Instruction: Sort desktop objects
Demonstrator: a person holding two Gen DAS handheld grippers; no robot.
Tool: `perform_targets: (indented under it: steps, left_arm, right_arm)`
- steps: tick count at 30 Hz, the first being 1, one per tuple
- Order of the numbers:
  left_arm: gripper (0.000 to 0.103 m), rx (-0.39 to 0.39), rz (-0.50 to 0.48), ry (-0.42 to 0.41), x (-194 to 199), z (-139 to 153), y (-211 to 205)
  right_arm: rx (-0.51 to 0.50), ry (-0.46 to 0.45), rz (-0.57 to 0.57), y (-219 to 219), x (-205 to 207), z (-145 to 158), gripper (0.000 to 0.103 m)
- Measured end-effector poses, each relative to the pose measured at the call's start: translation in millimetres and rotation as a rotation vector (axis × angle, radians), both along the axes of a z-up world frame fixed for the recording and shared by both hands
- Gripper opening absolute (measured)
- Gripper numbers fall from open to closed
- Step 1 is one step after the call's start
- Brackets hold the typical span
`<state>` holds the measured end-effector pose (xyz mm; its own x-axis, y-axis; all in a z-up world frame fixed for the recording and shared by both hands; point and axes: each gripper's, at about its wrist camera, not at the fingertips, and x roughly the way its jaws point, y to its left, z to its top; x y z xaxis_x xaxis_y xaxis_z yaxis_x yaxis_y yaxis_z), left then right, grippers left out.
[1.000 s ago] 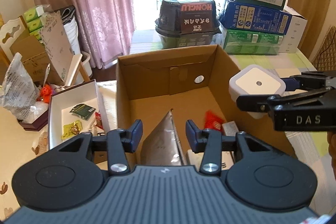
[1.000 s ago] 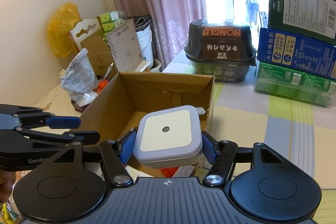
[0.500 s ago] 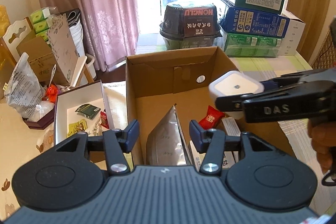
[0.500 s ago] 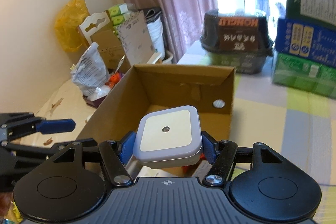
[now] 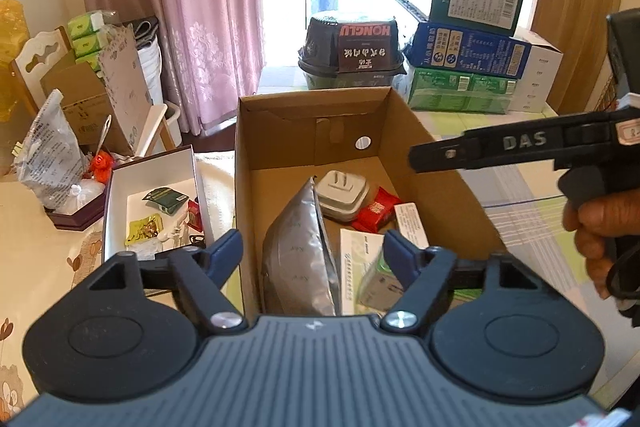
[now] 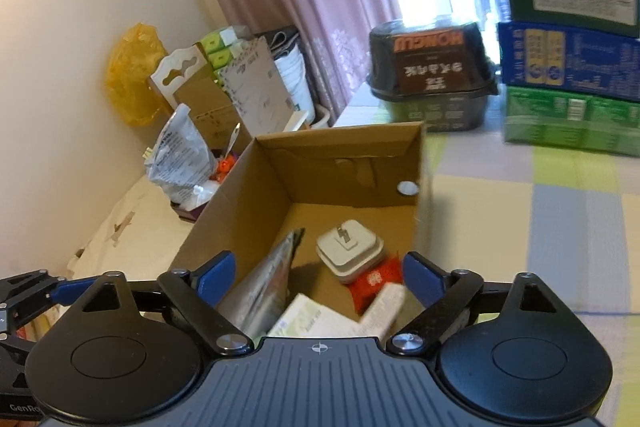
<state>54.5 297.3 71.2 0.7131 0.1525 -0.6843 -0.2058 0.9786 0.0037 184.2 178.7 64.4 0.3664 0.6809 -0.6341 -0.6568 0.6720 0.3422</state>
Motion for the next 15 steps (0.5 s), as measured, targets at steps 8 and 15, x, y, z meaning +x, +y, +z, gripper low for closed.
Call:
perform_targets:
  steps: [8, 15]
  left_arm:
    - [0.102, -0.016, 0.088, -0.057, -55, 13, -23]
    - [0.102, -0.021, 0.153, -0.079, -105, 20, -35]
  right_arm:
    - [-0.03, -0.036, -0.001, -50, -57, 19, 0.101]
    - [-0.013, 0.002, -0.004, -77, -106, 24, 0.101]
